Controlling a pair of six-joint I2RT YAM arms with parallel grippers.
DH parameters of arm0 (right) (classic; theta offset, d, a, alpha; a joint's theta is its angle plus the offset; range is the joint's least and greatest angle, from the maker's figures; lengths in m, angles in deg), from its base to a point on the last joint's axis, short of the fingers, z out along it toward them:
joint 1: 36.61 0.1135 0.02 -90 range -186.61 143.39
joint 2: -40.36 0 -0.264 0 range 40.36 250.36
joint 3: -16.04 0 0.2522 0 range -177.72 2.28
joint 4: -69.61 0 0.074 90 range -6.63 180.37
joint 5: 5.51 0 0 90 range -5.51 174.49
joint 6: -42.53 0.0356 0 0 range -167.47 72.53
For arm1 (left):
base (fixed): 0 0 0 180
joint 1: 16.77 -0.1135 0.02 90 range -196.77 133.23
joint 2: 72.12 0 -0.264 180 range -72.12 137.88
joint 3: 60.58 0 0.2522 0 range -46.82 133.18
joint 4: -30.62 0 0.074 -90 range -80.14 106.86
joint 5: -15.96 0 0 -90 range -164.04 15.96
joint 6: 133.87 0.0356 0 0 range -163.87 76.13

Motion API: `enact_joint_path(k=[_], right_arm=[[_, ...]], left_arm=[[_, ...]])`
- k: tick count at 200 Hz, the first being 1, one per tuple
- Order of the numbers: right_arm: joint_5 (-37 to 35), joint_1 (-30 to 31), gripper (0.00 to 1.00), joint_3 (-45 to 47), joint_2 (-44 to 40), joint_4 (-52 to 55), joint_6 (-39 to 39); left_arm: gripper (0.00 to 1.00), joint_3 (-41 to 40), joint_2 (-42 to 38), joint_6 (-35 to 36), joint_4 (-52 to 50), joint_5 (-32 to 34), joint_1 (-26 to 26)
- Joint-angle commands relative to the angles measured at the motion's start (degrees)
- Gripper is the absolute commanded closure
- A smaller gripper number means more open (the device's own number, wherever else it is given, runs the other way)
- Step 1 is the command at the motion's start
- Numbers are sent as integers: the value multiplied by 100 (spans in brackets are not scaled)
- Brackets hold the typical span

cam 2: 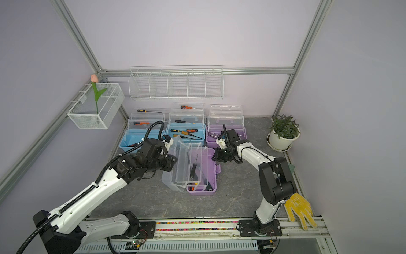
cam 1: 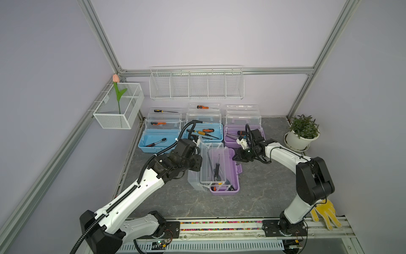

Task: Close toolboxes
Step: Close the toolbox lid.

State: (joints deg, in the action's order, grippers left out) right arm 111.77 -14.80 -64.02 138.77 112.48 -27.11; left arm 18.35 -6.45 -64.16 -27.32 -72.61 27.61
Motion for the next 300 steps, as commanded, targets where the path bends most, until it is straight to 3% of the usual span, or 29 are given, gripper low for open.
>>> enact_joint_path(k=[1,80,112,161,191,218,268,300], right_arm=[[-65,153,77,197,172,129,20],[-59,-230,77,170,-259,250,47],[399,-493,76,295,-566,44,157],[-106,-963,76,358,-1197,454,91],[-252,-966,76,539,-1421,588,82],[293,-967,76,939,-1421,215,249],[172,-933,77,1094,-1680,165,259],[-37,-932,77,1042,-1844,338,175]], left_arm=[[64,189,110,-166,156,-69,217],[55,137,456,-505,712,-128,629],[53,288,686,-521,870,-109,821],[51,816,1349,-412,735,-71,1119],[49,866,1613,-414,1008,-271,1187],[47,959,1866,-399,1094,-369,1205],[45,1298,2376,-375,1105,-642,1284],[44,1350,2377,-327,1041,-456,1284]])
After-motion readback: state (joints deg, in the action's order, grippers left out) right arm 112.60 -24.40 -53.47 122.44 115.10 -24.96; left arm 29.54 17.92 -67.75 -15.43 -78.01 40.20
